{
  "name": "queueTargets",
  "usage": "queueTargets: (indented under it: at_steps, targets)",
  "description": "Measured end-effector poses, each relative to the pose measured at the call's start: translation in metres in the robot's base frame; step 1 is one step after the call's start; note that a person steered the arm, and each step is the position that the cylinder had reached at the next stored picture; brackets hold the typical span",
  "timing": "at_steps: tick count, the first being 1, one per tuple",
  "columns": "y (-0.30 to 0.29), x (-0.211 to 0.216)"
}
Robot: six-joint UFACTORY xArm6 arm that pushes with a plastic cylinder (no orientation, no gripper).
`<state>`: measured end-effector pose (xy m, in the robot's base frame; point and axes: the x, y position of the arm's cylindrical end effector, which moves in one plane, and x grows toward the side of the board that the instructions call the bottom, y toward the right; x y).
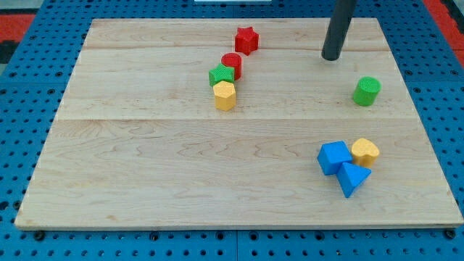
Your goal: Push the green circle towards the center right
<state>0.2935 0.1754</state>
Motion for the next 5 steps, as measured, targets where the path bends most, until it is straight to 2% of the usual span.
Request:
queueTargets:
  at_steps: [1,3,5]
  targets:
    - [0.036,-0.008]
    - [0.04,0.018]
    - [0.04,0.107]
